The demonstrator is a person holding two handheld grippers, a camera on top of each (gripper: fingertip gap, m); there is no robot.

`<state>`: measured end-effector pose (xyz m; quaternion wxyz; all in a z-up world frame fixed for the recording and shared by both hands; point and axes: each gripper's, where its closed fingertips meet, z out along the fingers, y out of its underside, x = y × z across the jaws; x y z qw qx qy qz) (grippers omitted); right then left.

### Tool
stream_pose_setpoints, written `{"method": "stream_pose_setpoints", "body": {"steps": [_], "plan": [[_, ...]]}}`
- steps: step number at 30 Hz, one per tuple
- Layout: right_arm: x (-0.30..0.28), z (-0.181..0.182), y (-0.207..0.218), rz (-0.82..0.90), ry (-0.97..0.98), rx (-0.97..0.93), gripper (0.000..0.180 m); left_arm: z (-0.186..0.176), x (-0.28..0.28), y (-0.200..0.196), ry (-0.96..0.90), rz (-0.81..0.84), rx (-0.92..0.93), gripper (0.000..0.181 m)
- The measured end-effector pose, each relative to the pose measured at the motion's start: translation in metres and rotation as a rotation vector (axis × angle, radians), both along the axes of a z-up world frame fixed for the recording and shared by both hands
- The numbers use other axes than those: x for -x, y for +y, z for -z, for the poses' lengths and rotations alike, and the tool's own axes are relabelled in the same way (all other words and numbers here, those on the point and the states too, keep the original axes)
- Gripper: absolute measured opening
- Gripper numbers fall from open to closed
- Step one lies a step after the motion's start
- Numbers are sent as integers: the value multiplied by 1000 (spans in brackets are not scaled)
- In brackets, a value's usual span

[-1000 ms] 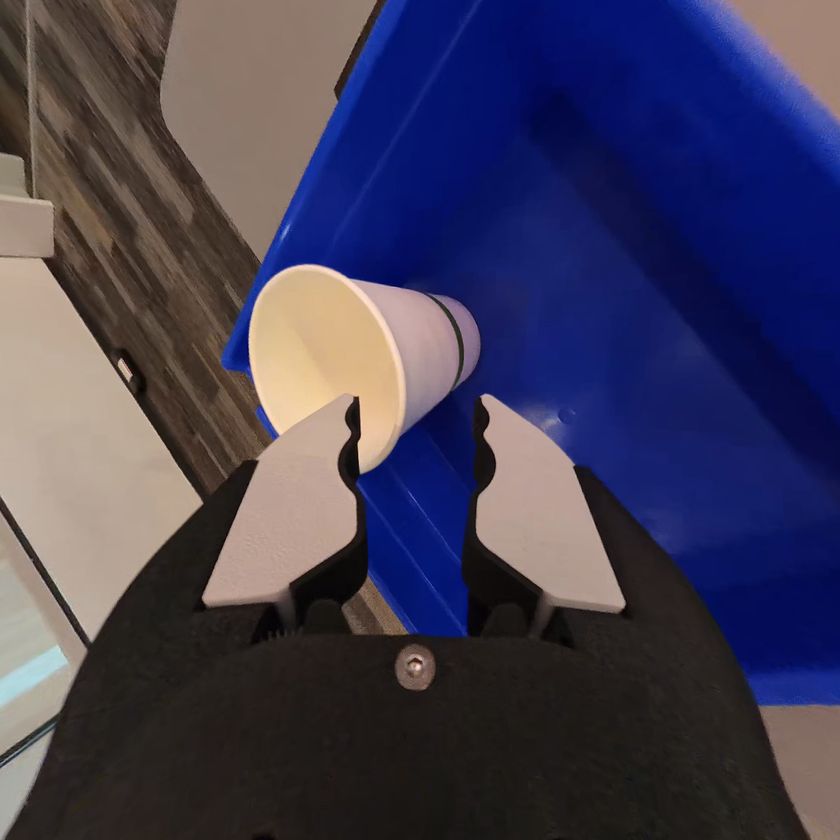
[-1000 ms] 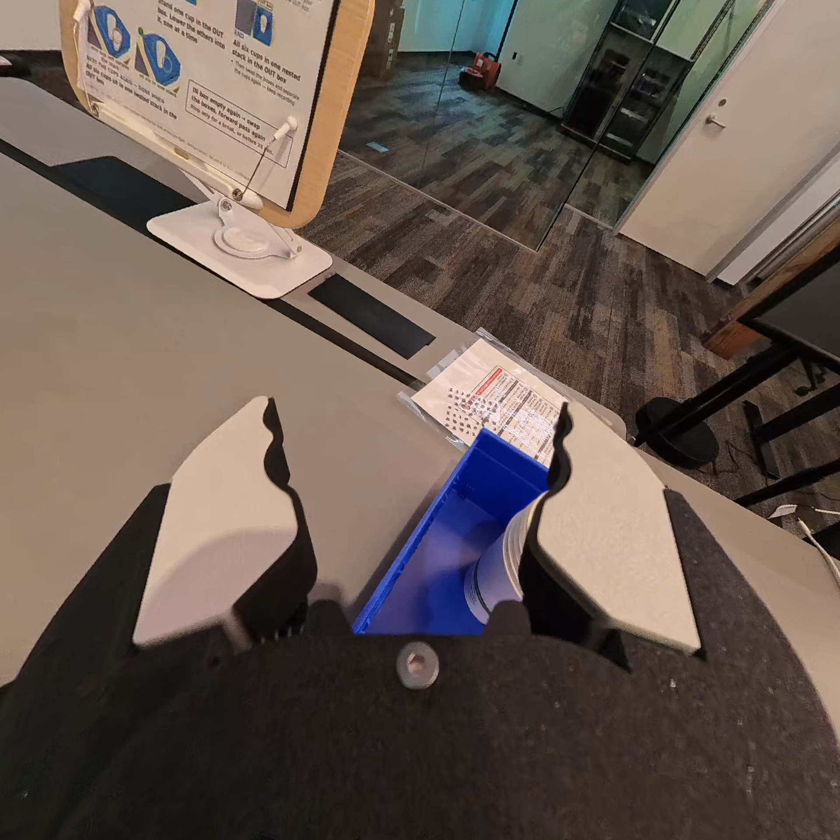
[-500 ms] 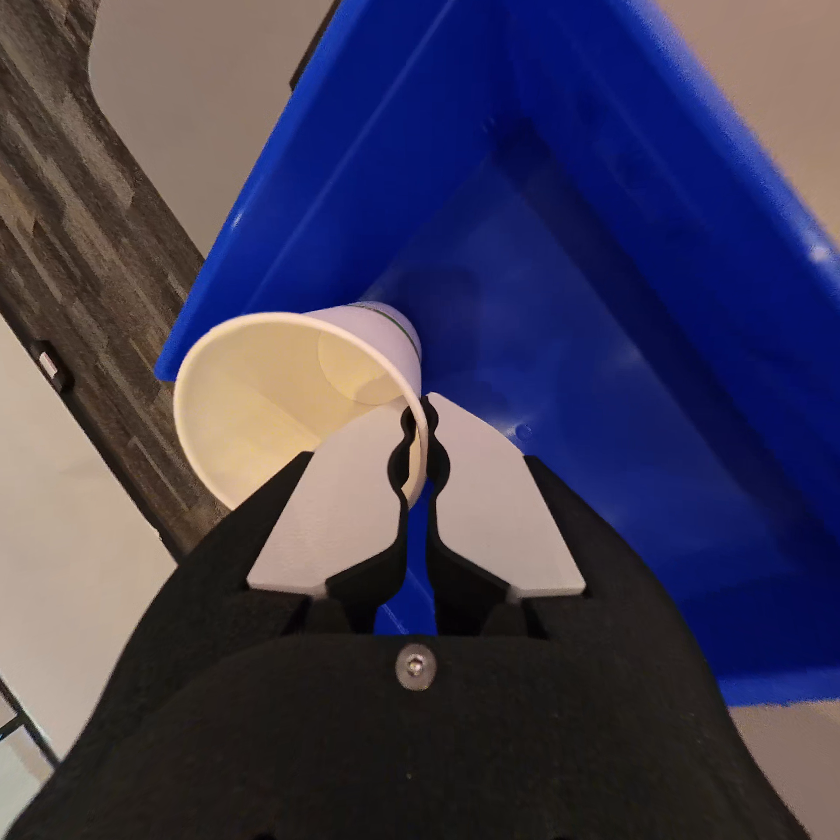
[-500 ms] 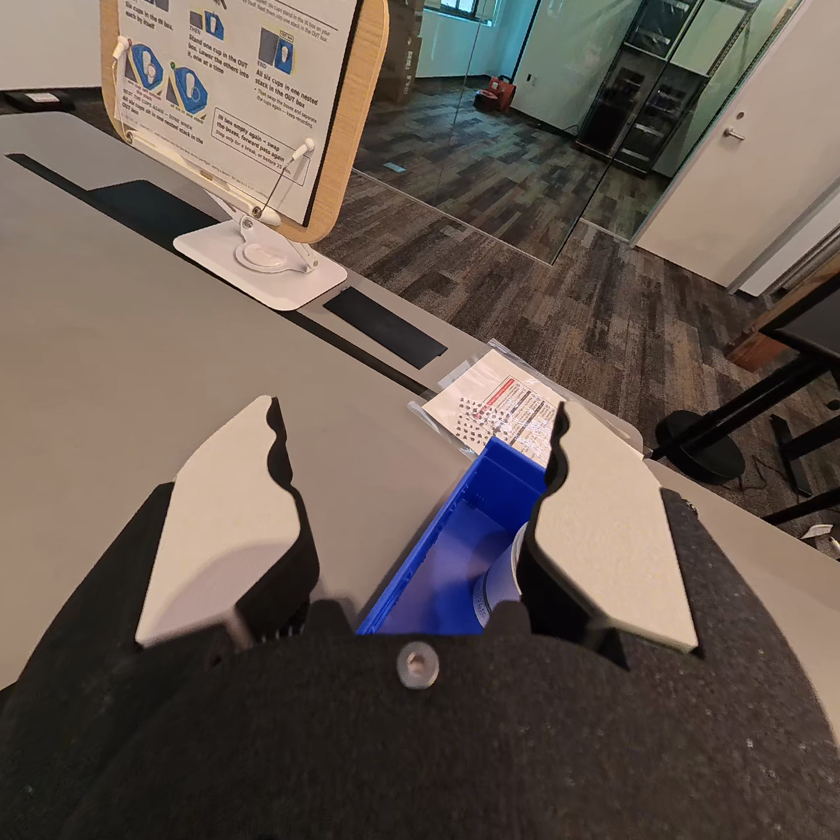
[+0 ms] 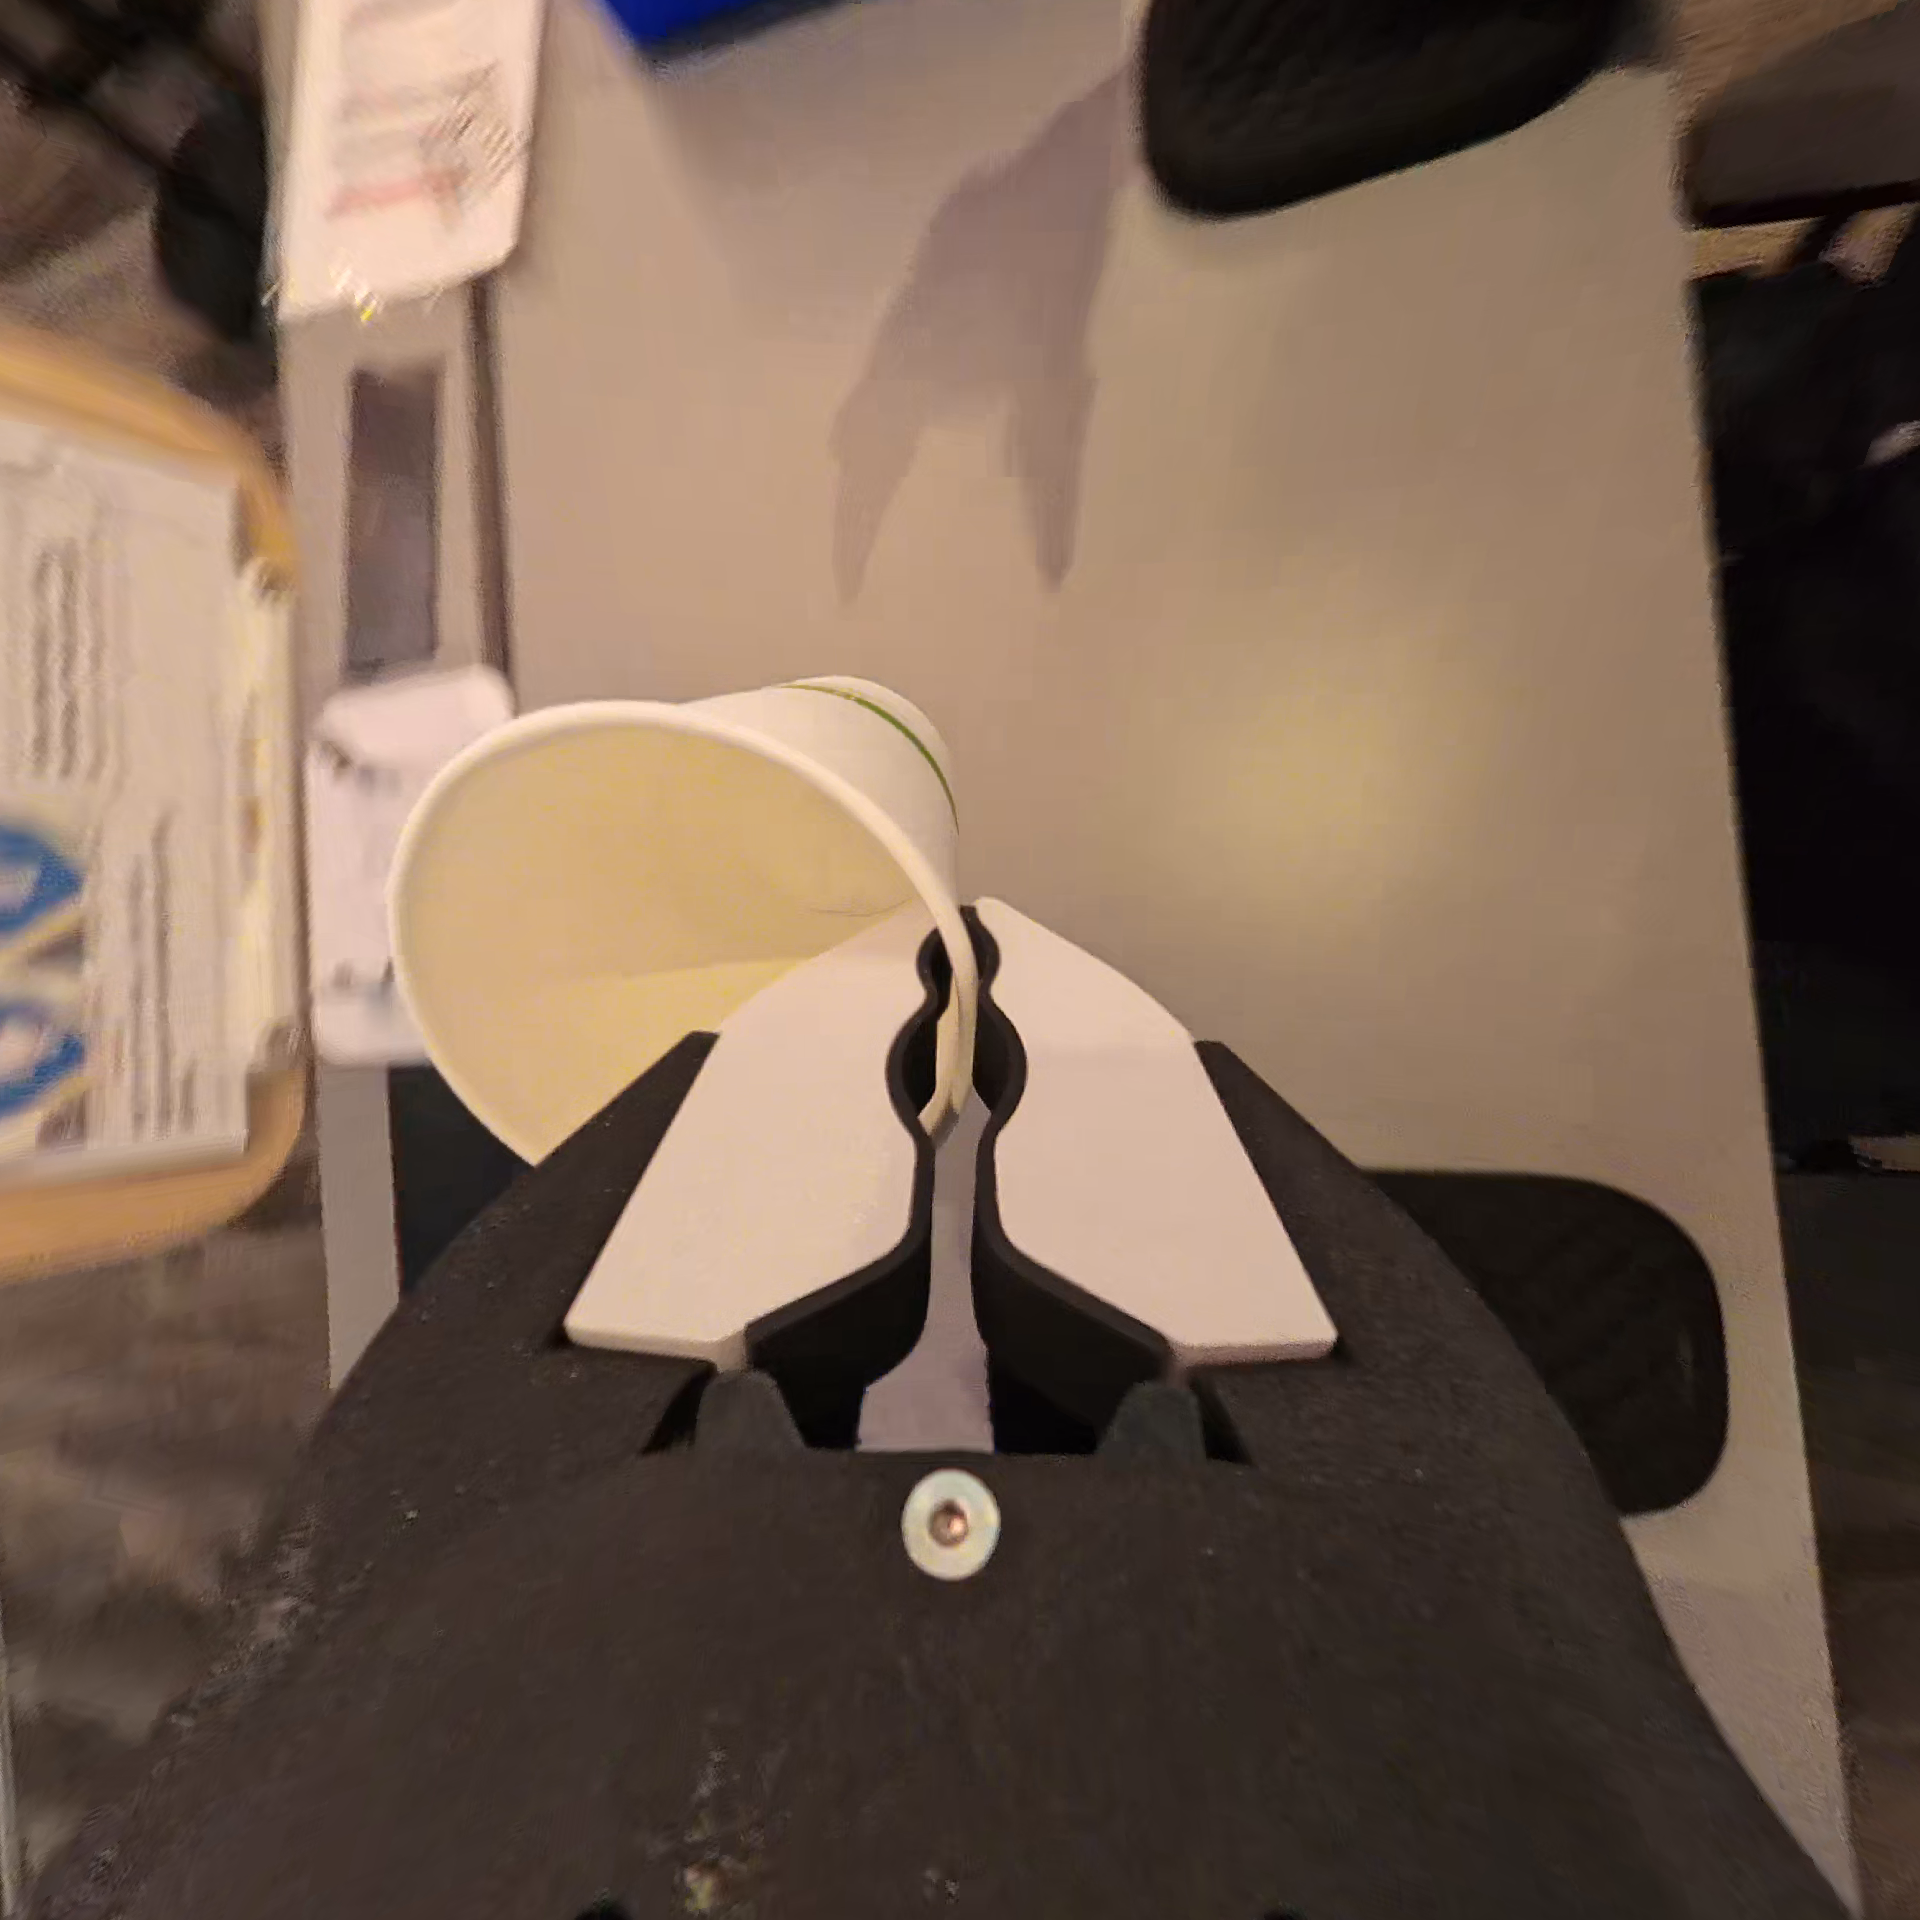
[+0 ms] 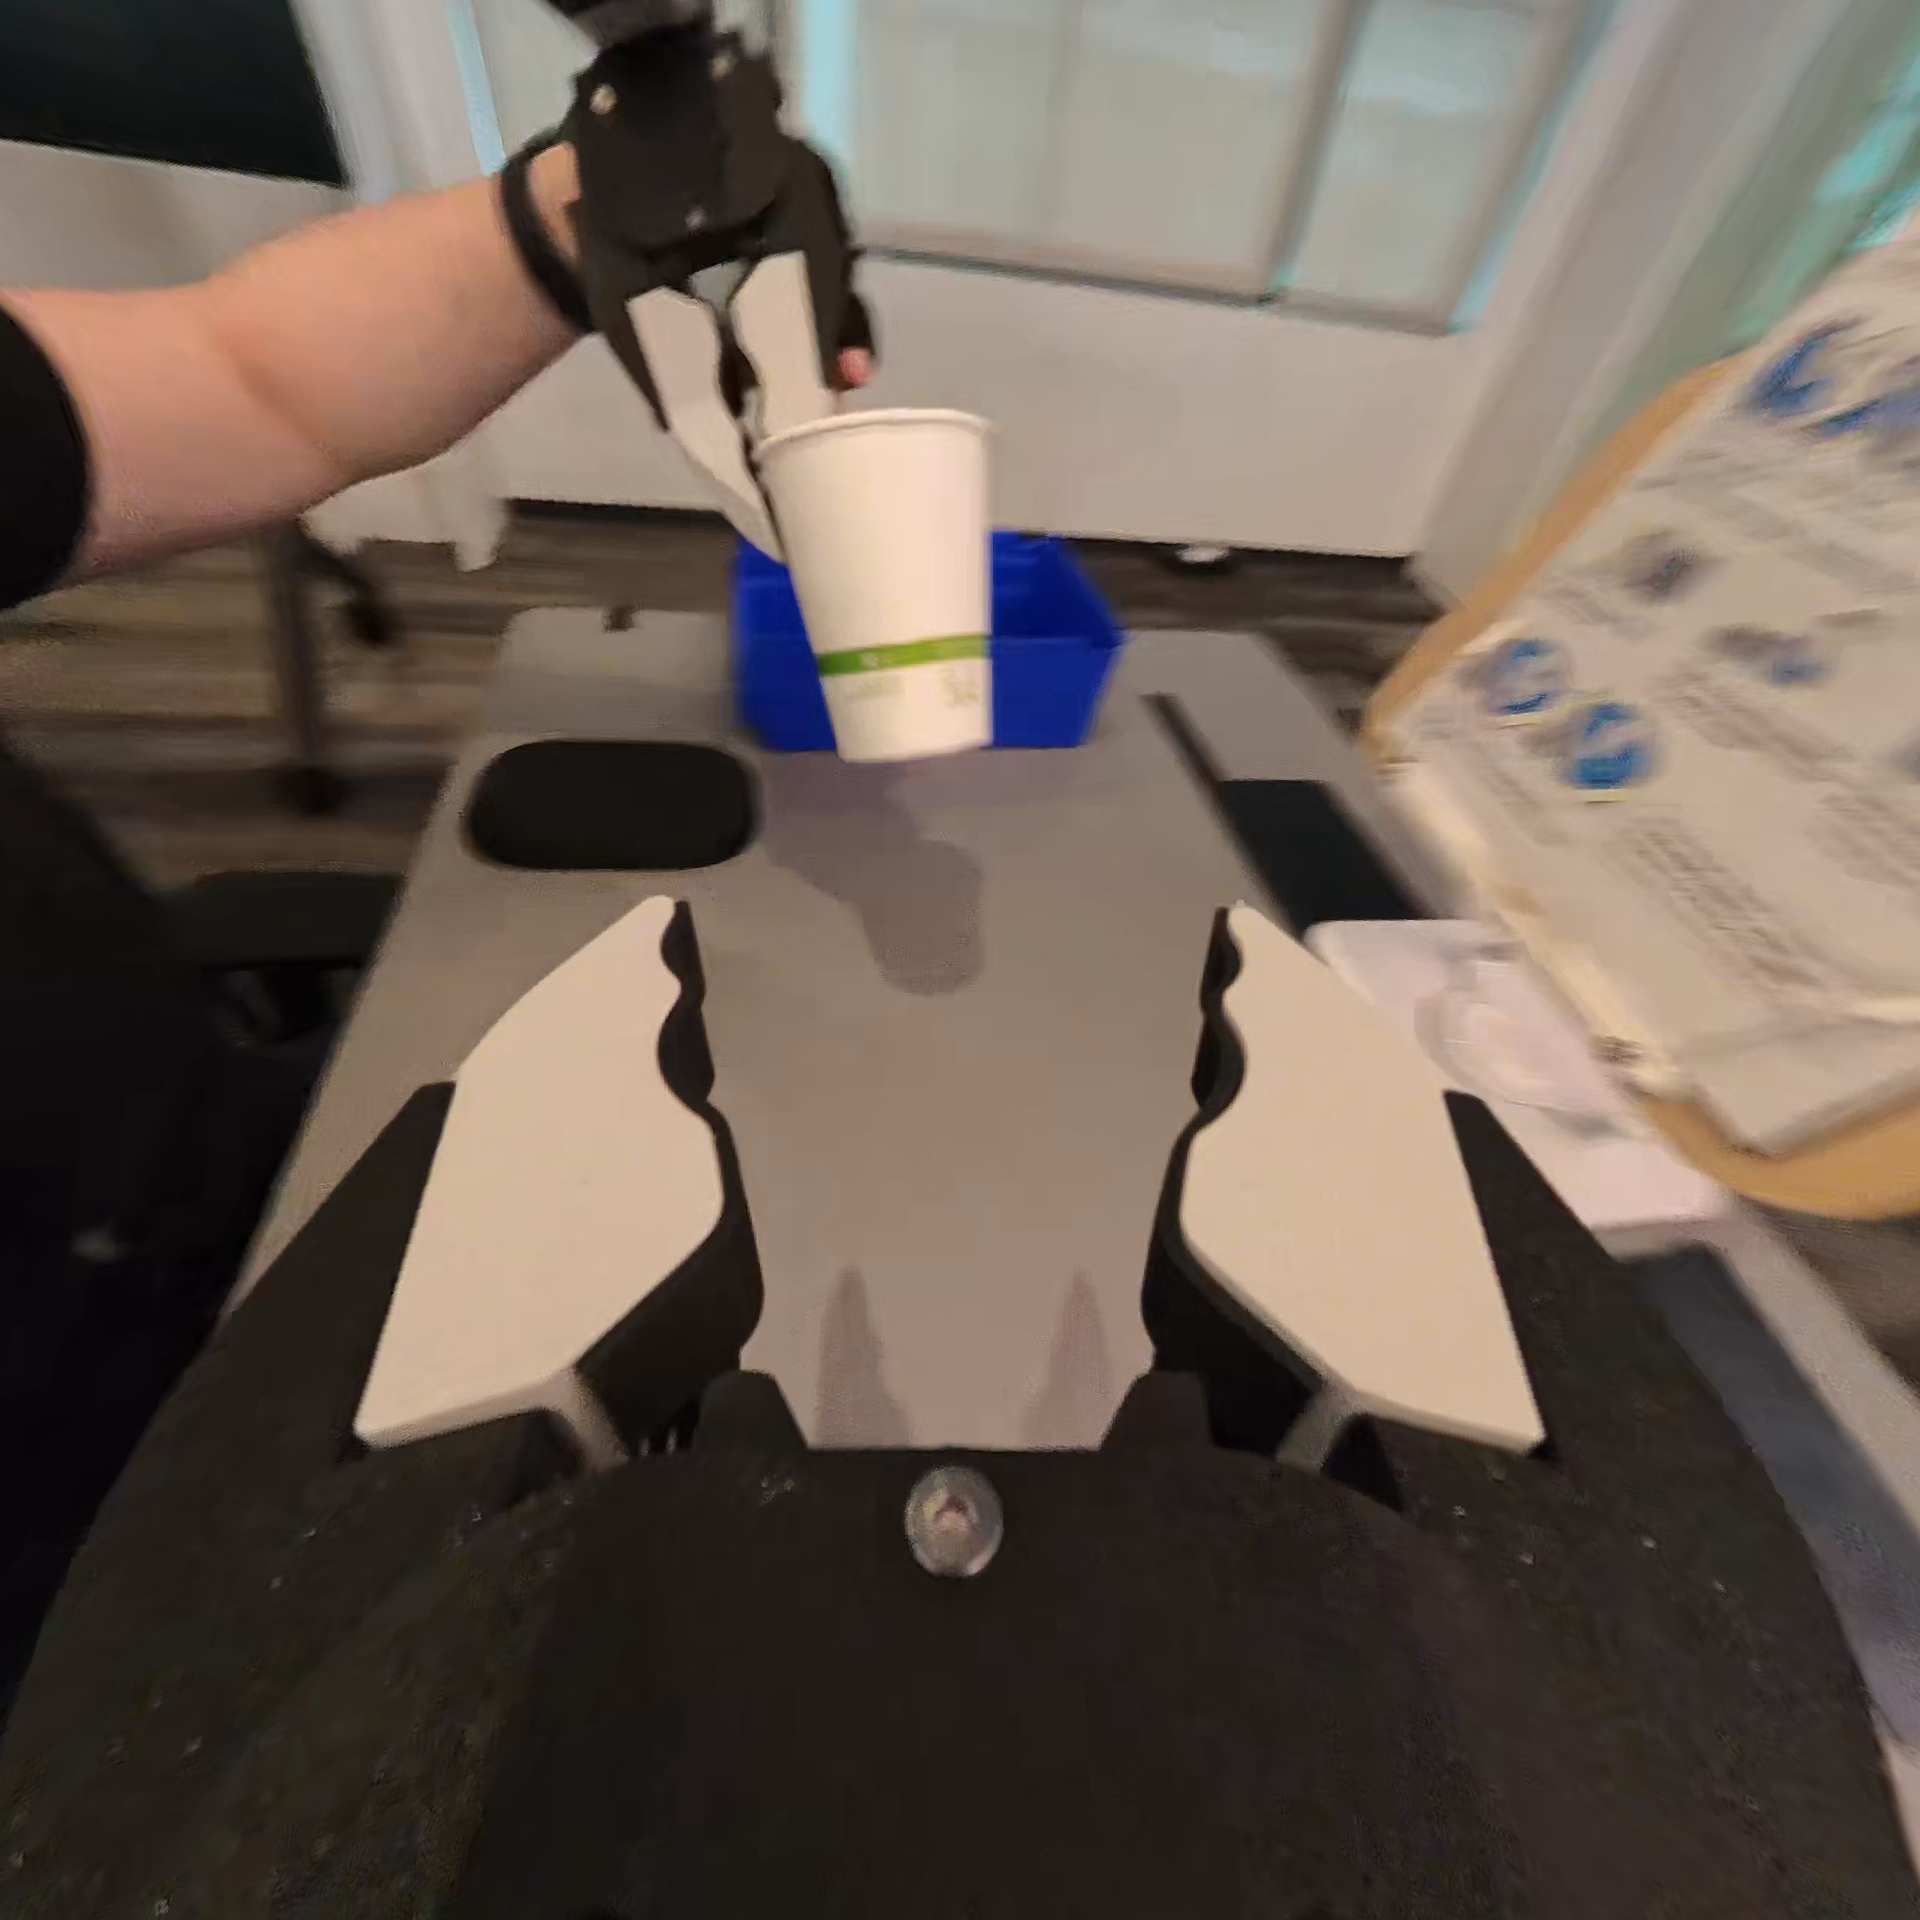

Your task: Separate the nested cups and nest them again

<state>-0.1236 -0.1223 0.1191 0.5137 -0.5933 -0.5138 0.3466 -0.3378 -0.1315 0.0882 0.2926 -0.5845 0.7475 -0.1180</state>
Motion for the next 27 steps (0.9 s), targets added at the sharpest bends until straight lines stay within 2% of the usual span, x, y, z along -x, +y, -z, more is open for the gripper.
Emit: {"method": "stream_pose_setpoints", "body": {"steps": [4,9,12,15,22,27], "plan": [[56,28,-17,-190,-14,210,92,15,-56,-34,24,192,17,0],[88,46,-38,-361,-20,370,97,28,-89,-53,69,301,42,0],[97,57,-42,-383,-65,341,102,30,-99,-60,73,333,57,0],[102,52,-53,-439,-40,353,102,30,-105,-66,69,359,63,0],[103,61,-60,-486,-82,392,94,32,-112,-77,78,410,65,0],[104,68,-72,-554,-115,417,96,38,-113,-85,108,446,80,0]]}}
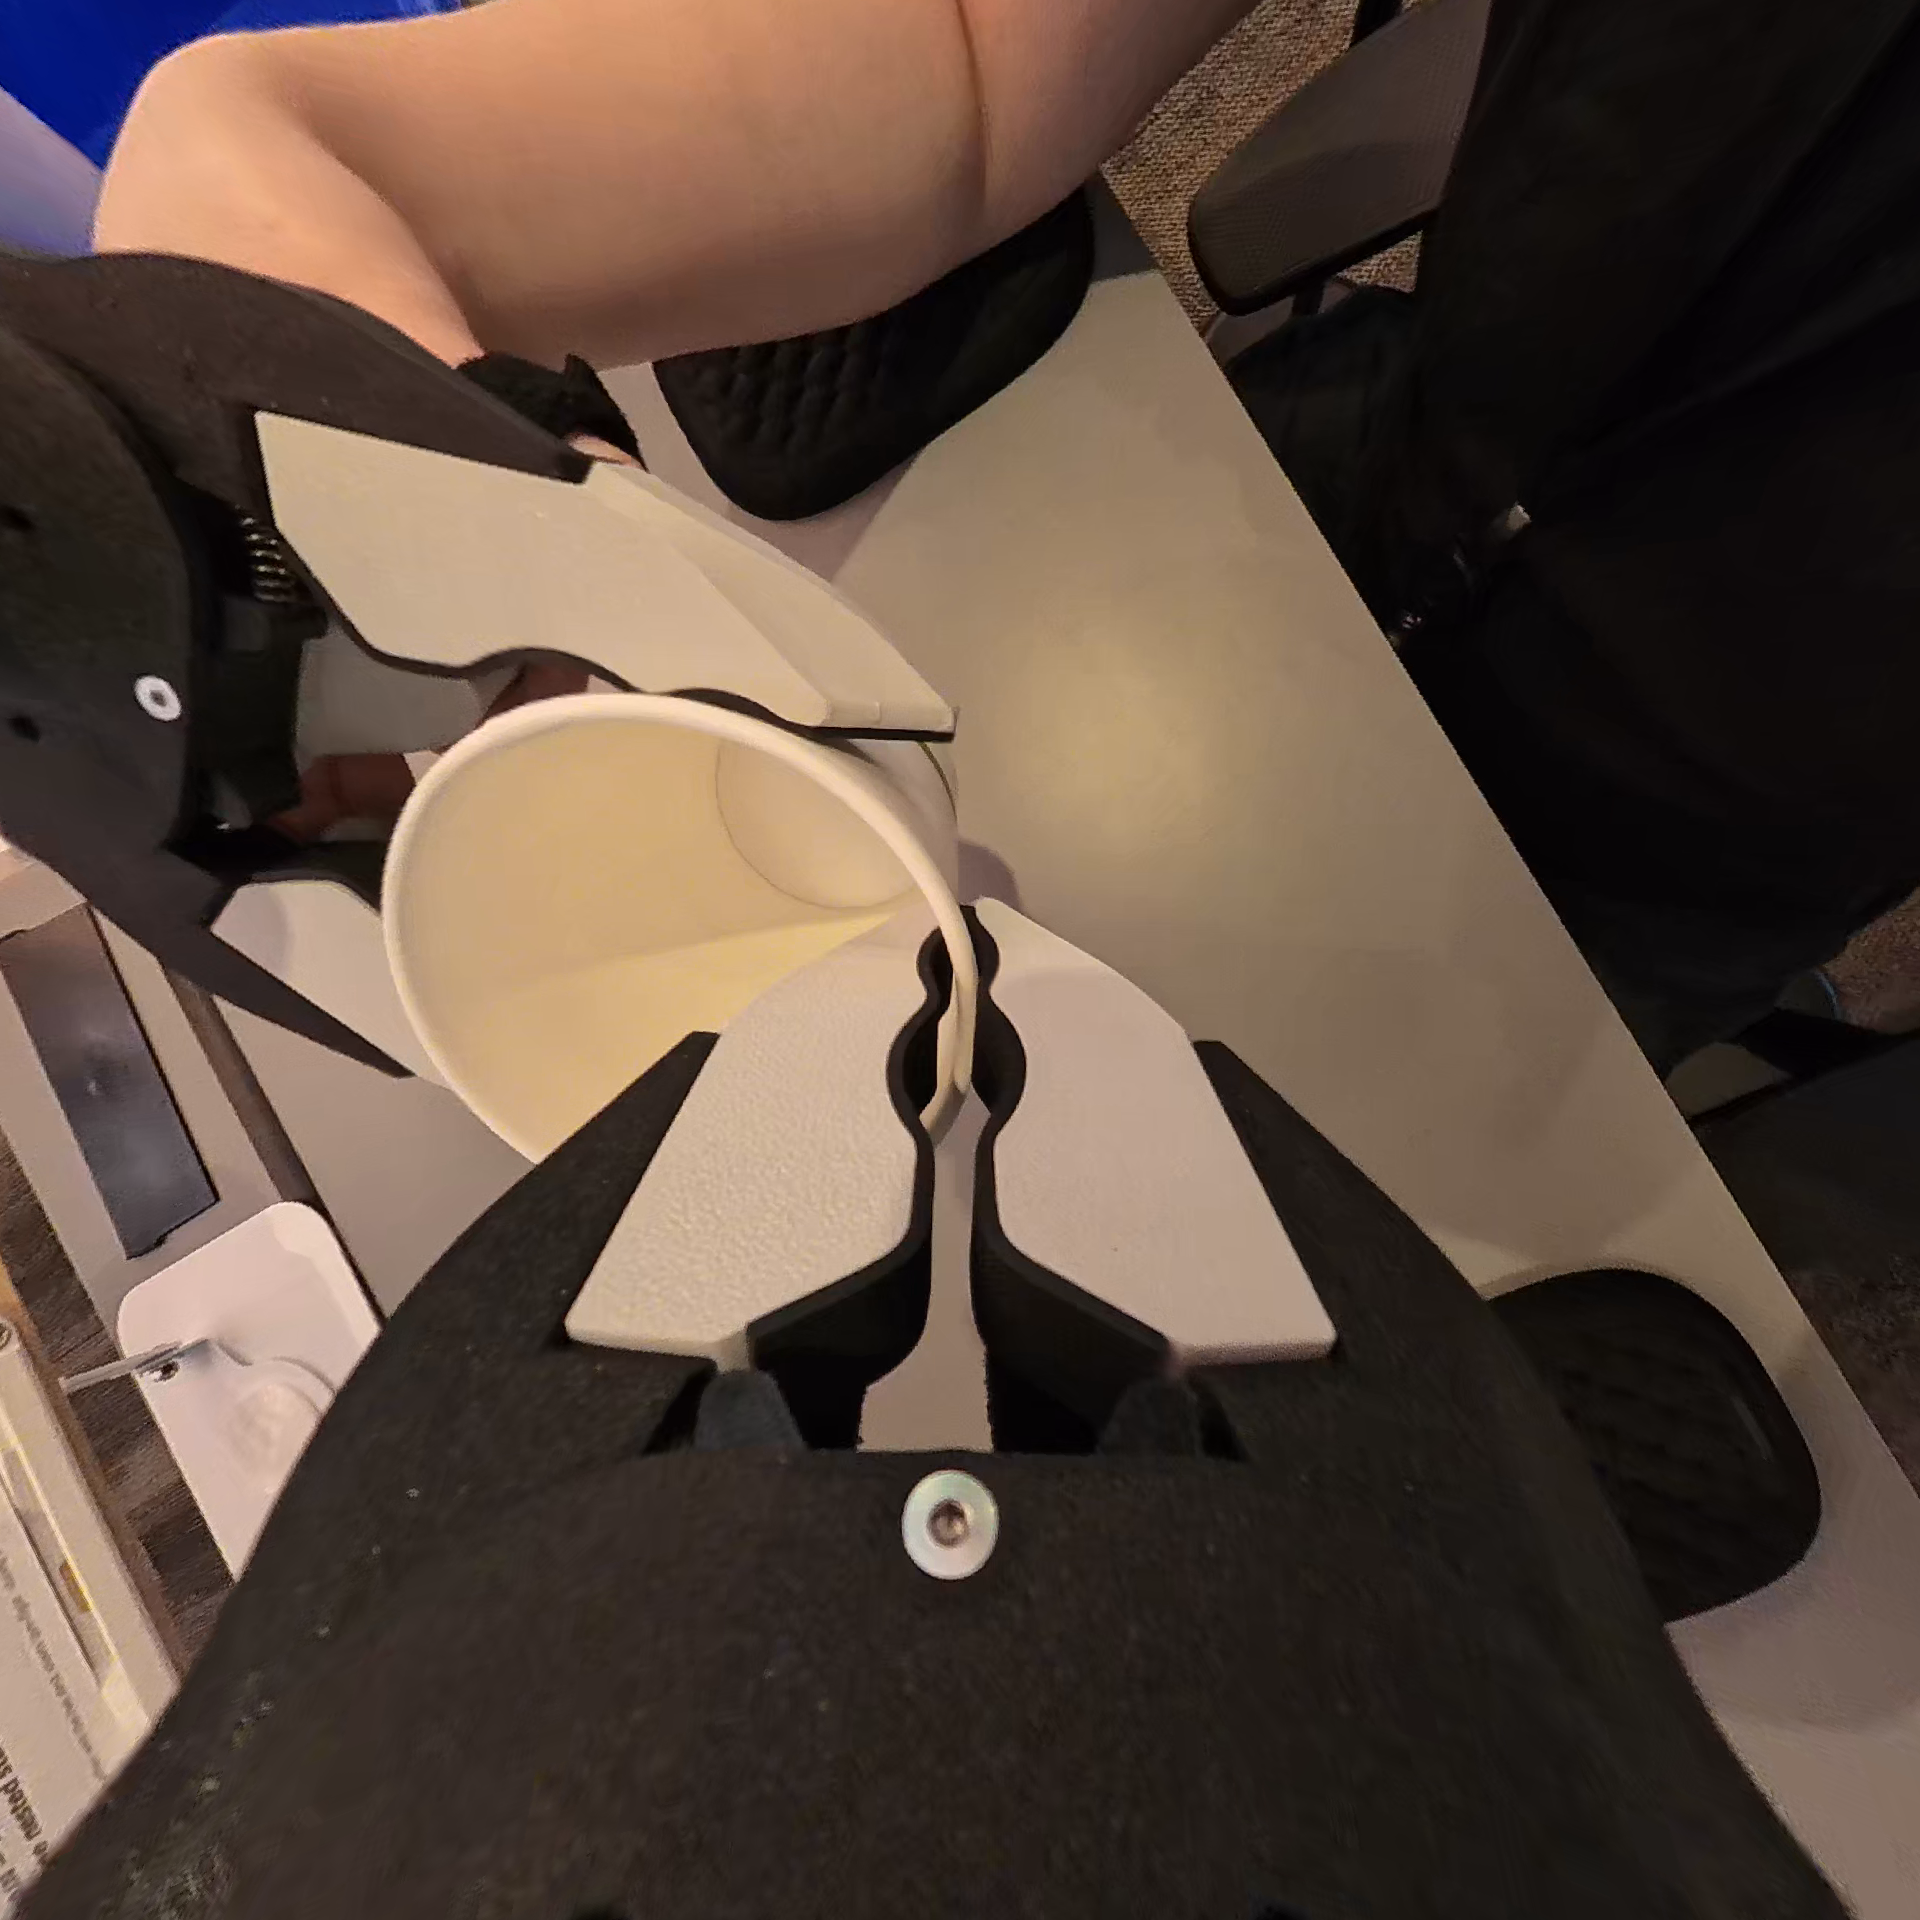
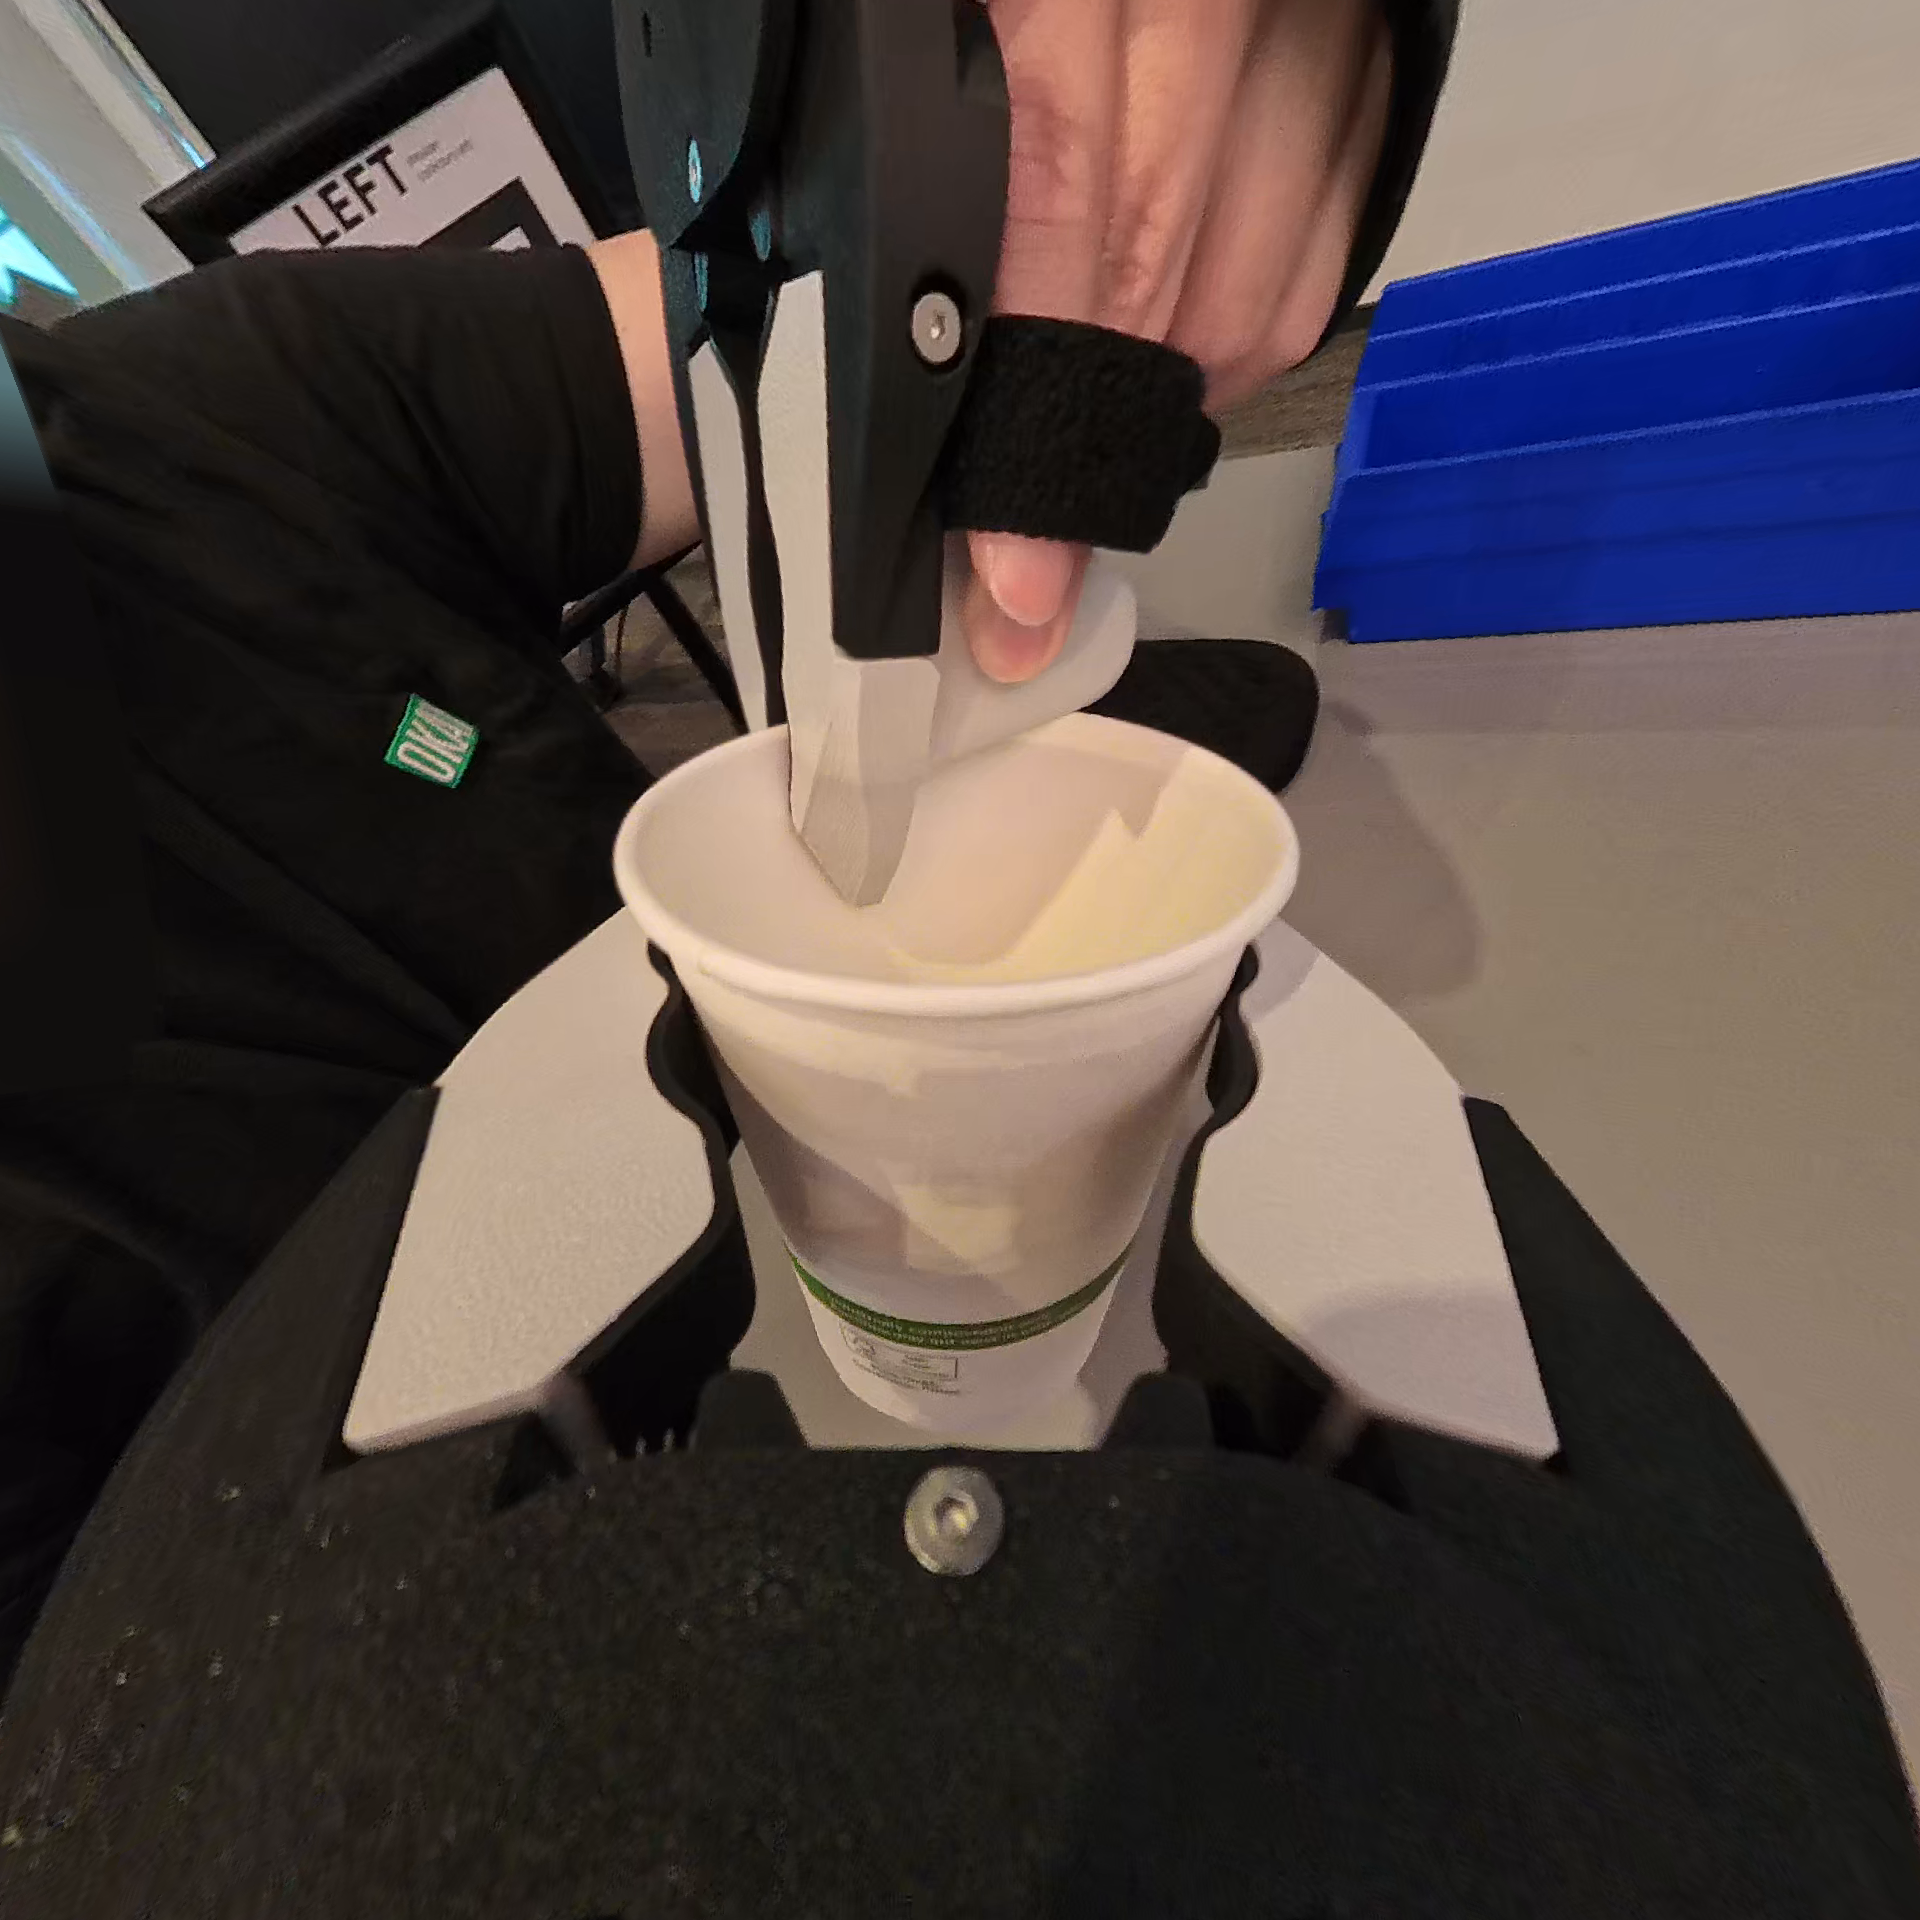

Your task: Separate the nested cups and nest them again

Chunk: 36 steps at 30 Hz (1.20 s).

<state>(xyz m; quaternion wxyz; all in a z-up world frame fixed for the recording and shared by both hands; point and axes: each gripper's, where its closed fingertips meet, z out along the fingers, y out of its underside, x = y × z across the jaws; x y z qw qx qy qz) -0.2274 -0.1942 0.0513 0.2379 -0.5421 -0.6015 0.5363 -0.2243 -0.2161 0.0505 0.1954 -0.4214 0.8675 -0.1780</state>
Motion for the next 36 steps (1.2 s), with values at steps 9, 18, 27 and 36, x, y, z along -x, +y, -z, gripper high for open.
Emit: {"method": "stream_pose_setpoints", "body": {"steps": [9,18,27,36], "plan": [[-1,4,-15,-106,-21,70,94,1,-1,-14,10,44,21,2],[-1,9,-1,-77,-30,109,93,-19,-18,-1,-157,-96,-28,52],[-50,14,77,222,-30,109,93,-52,11,44,-433,-433,-8,70],[-316,-134,152,1472,279,-933,94,6,76,74,-579,-779,267,65]]}}
